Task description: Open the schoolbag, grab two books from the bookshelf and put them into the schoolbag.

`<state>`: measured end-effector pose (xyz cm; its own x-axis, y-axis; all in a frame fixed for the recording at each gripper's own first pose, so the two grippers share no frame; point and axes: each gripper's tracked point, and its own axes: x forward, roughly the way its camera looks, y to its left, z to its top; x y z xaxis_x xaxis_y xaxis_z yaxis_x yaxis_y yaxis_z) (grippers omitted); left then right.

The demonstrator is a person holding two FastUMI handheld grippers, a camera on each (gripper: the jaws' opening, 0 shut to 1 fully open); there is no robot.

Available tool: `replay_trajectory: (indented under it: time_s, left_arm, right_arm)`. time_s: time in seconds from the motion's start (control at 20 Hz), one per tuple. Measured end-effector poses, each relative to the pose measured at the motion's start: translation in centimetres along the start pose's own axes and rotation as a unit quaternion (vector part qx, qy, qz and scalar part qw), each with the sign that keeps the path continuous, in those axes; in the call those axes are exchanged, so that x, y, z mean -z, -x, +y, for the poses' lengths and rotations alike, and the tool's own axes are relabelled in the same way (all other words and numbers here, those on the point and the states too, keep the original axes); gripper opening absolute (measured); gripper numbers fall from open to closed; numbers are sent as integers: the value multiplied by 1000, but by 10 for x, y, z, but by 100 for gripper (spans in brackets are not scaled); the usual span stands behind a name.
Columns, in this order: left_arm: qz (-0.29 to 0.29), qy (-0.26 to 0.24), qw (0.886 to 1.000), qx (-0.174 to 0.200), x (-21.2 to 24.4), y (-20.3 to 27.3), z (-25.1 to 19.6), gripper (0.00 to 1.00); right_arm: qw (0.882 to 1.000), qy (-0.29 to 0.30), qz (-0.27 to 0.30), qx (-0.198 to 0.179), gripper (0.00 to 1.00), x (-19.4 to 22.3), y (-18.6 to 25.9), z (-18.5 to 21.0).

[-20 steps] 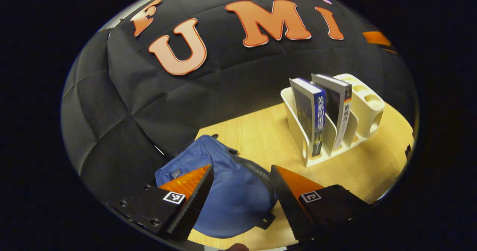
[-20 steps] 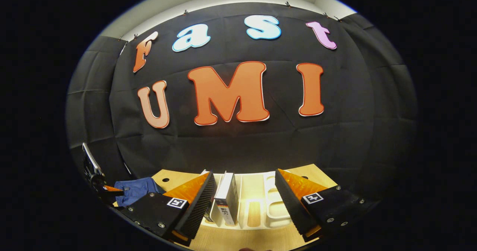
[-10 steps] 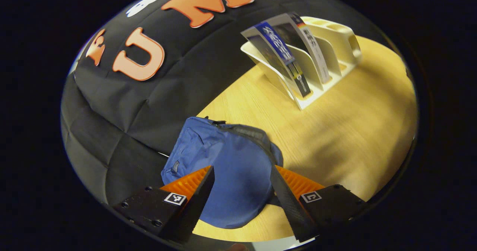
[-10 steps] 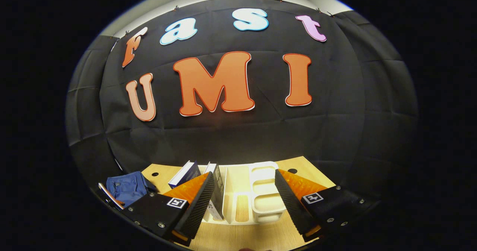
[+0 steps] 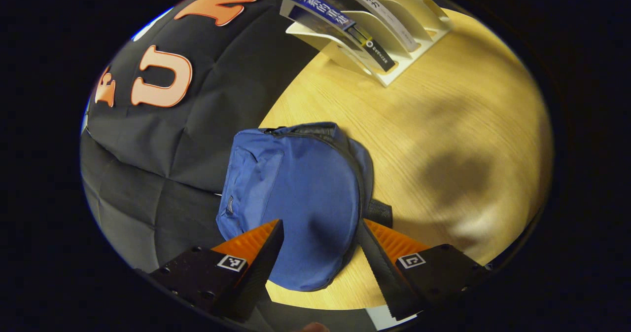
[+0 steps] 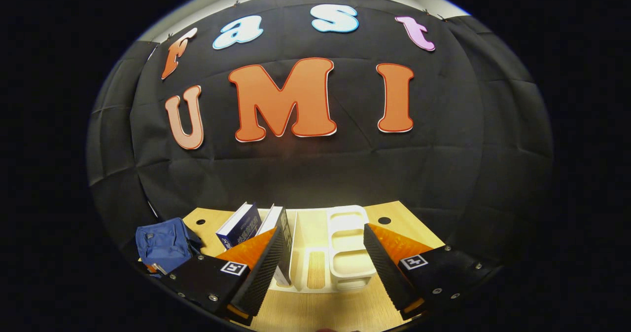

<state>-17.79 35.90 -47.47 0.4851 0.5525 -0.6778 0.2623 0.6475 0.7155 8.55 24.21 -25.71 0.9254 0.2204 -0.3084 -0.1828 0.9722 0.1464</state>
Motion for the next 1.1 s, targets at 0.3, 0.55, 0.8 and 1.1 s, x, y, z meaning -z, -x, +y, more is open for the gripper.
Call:
replay_trajectory:
  time_s: [0.3,0.55,0.8,1.1]
  left_arm:
    - [-6,-27,999,-21,0,-4,5,95]
    - [-9,-30,999,-27,0,-6,16,95]
    - [-3,-9,1000,-1,-5,-8,9,54]
    - [-25,32,999,-2,-27,4,48,7]
  right_arm:
    - [1000,6,8,-5,97,5,-1,9]
    - [1000,7,8,-9,97,7,0,14]
    - [1000,12,2,-8,97,4,2,14]
    - [1000,23,0,-20,97,-1,3,23]
